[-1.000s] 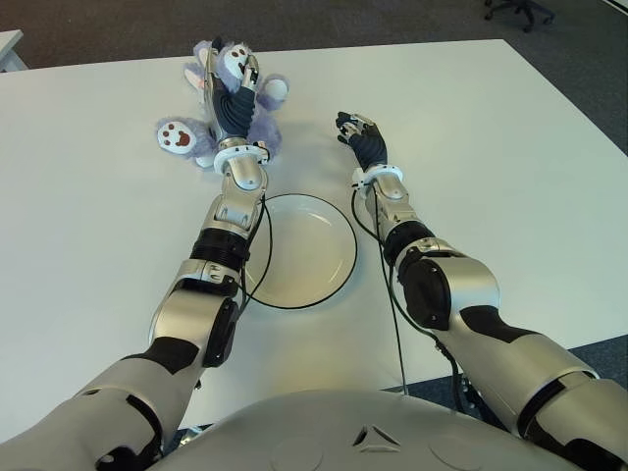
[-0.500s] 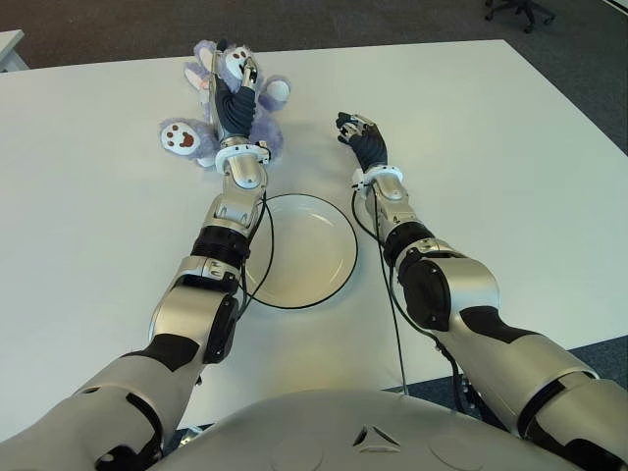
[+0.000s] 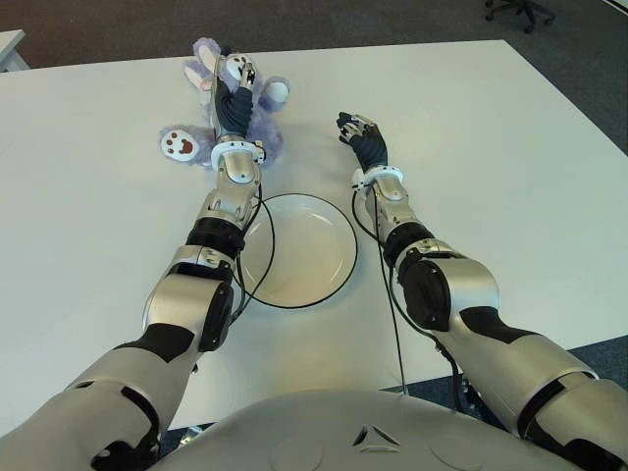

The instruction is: Put the doll into the plate.

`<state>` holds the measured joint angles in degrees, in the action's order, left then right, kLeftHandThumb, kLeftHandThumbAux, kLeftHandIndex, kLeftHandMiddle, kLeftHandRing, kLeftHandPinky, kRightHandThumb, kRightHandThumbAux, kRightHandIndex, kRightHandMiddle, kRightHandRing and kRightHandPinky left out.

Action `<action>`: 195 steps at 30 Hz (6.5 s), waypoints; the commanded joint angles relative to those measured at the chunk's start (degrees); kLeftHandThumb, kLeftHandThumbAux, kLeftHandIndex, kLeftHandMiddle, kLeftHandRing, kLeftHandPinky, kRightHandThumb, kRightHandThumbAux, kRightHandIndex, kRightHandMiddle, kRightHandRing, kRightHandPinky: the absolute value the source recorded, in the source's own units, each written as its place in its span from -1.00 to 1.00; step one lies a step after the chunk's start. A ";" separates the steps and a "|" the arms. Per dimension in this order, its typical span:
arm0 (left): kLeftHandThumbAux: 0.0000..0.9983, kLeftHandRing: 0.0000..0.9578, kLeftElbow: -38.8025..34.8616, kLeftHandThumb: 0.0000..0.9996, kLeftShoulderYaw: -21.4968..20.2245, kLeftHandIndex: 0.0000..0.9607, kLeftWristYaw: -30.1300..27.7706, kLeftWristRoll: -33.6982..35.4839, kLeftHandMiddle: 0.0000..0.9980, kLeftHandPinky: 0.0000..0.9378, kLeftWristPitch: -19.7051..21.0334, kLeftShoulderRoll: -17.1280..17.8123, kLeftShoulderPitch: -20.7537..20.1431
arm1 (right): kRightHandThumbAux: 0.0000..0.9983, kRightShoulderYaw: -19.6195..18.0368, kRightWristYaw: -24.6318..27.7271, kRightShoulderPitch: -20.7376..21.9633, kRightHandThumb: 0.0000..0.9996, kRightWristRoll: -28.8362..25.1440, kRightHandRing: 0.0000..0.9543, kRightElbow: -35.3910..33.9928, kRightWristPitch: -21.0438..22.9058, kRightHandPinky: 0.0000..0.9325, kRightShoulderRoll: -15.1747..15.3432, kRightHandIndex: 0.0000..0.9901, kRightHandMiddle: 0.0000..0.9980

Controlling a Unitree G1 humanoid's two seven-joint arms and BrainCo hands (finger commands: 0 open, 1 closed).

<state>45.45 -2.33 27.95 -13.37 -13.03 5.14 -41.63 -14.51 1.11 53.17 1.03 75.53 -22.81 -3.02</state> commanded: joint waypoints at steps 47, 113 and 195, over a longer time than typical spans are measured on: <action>-0.56 -0.68 3.73 0.14 4.44 -0.87 -3.19 -2.61 -0.62 -0.72 6.27 2.77 0.24 | 0.47 -1.06 0.48 -2.86 0.41 -1.11 -0.72 1.94 3.02 -0.65 -0.66 -0.19 -0.66; -0.35 -0.31 1.25 0.47 9.24 -0.45 -7.06 -7.08 -0.30 -0.25 16.26 4.72 0.88 | 0.47 -1.11 0.08 -3.56 0.41 -1.58 -0.73 1.77 2.30 -0.67 -1.20 -0.19 -0.67; 0.35 0.39 5.02 0.44 10.59 -0.07 -3.44 -8.34 0.35 0.47 10.55 5.72 1.77 | 0.47 -5.79 4.28 -3.65 0.41 -6.89 -0.78 1.37 3.34 -0.70 -2.21 -0.19 -0.73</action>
<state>49.50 7.84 26.70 -21.97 -3.93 10.89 -43.34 -19.65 6.11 52.24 -5.04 74.73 -22.28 -4.06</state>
